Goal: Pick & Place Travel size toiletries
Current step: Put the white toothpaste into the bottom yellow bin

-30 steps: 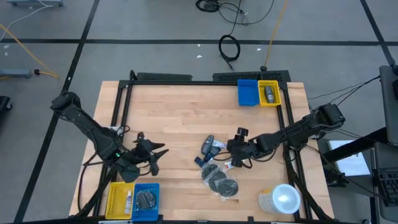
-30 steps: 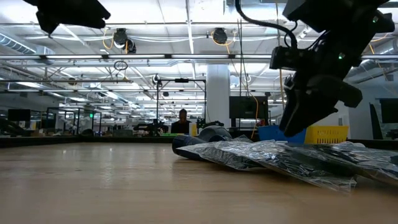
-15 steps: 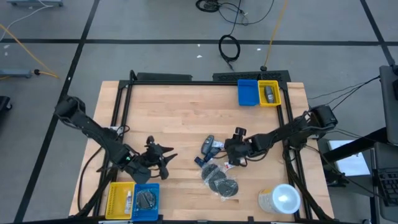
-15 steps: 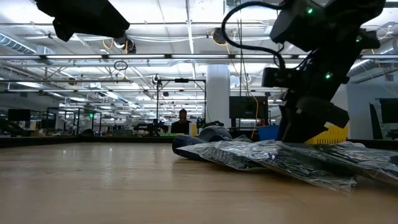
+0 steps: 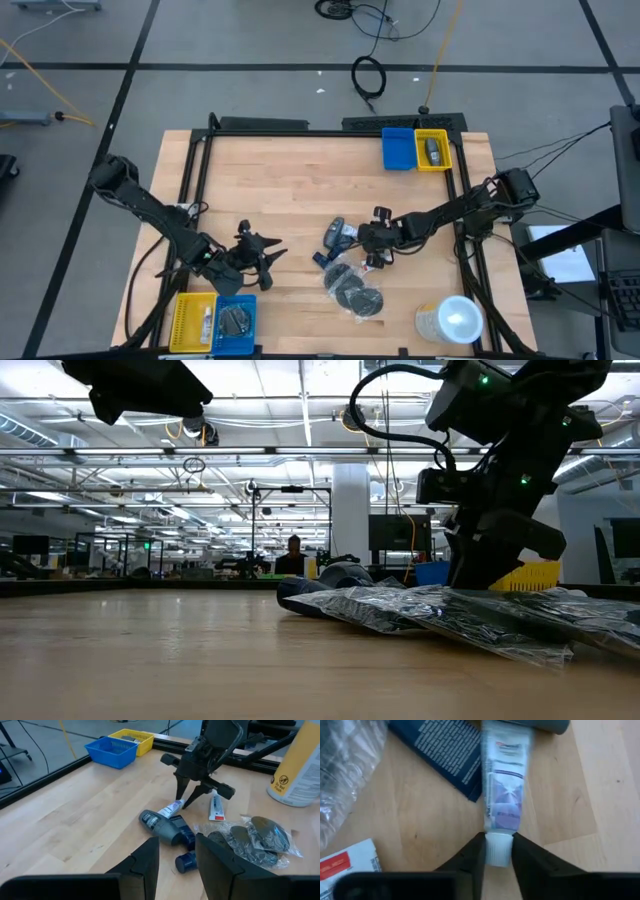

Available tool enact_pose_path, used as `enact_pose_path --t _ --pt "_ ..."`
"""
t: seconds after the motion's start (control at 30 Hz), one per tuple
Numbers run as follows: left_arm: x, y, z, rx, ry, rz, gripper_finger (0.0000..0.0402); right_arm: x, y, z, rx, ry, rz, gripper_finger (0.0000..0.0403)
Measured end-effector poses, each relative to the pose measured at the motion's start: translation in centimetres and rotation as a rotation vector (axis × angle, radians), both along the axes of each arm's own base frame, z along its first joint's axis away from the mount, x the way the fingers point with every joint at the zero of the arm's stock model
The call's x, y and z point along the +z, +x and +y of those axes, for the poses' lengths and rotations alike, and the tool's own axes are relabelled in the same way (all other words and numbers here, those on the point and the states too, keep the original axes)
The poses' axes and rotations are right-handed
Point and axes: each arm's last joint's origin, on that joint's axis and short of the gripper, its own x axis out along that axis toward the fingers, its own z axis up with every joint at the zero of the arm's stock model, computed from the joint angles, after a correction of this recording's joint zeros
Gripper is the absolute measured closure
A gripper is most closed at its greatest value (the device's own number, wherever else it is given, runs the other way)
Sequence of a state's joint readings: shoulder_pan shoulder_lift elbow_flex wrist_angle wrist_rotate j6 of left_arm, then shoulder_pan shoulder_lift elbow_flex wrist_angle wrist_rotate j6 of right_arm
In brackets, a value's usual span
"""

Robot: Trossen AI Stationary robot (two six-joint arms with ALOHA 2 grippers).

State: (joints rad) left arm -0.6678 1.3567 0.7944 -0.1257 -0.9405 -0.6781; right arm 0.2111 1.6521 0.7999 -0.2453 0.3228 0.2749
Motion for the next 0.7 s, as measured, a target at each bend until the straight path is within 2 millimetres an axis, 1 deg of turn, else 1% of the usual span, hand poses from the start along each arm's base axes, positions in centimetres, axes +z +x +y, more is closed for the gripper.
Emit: enact_pose_path --t 0.07,0.27,0.33,0.47,0.7 --pt "0.0 0.0 0.0 0.0 0.0 0.0 0.0277 0.1 0.0 0.0 0.019 0.006 0.006 0.0353" --pt "0.0 0.0 0.0 0.0 0.0 0.0 0.0277 0.6 -0.3 0.1 0.038 0.003 0.001 0.0353" --pt "0.0 0.0 0.0 0.0 0.0 0.0 0.0277 1.1 -0.6 0.1 0.039 -0.012 0.0 0.0353" --pt "0.0 0.0 0.0 0.001 -0.001 -0.004 0.0277 2.8 -1.3 0.4 0.04 -0.026 -0.044 0.0353" --pt "0.3 0.6 0.5 0.039 -0.04 -0.041 0.0277 6.9 -2.3 1.5 0.032 -0.066 -0.267 0.0353"
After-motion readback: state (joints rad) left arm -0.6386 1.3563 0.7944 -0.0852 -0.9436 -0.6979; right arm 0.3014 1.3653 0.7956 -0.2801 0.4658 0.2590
